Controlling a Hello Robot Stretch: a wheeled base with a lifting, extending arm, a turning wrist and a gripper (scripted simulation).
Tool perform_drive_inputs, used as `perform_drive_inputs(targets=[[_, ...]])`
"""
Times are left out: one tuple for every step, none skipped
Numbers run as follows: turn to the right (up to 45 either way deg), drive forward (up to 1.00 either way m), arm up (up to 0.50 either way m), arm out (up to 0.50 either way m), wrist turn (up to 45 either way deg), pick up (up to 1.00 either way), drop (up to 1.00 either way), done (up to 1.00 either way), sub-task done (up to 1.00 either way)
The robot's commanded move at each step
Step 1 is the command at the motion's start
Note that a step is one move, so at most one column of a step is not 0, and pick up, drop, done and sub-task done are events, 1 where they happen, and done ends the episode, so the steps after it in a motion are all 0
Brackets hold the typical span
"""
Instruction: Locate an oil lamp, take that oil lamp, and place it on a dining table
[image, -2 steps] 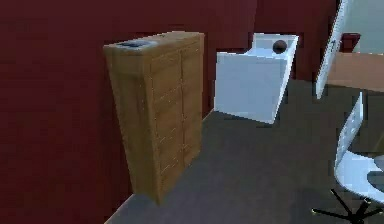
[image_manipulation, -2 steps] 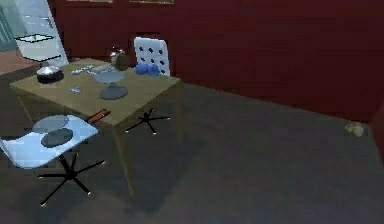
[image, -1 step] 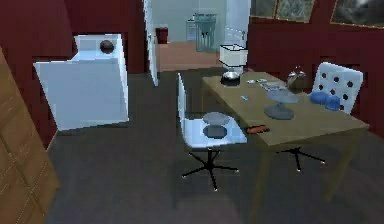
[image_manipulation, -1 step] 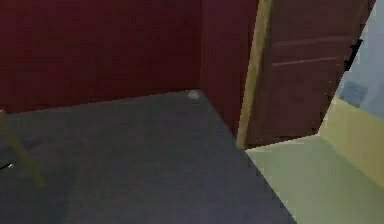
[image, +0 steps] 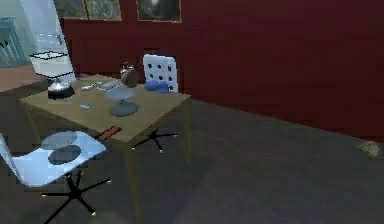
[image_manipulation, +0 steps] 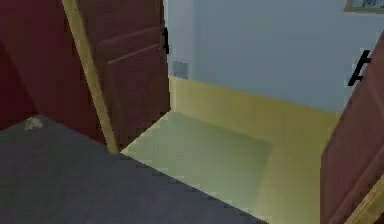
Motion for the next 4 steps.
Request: perform_drive_inputs(targets=[[27.0,0.0,0.0,0.0,0.0,0.0,0.0,0.0,0.0],[0.0,0.1,0.0,0.0,0.0,0.0,0.0,0.0,0.0],[-45.0,0.0,0.0,0.0,0.0,0.0,0.0,0.0,0.0],[-33.0,0.0,0.0,0.0,0.0,0.0,0.0,0.0,0.0]])
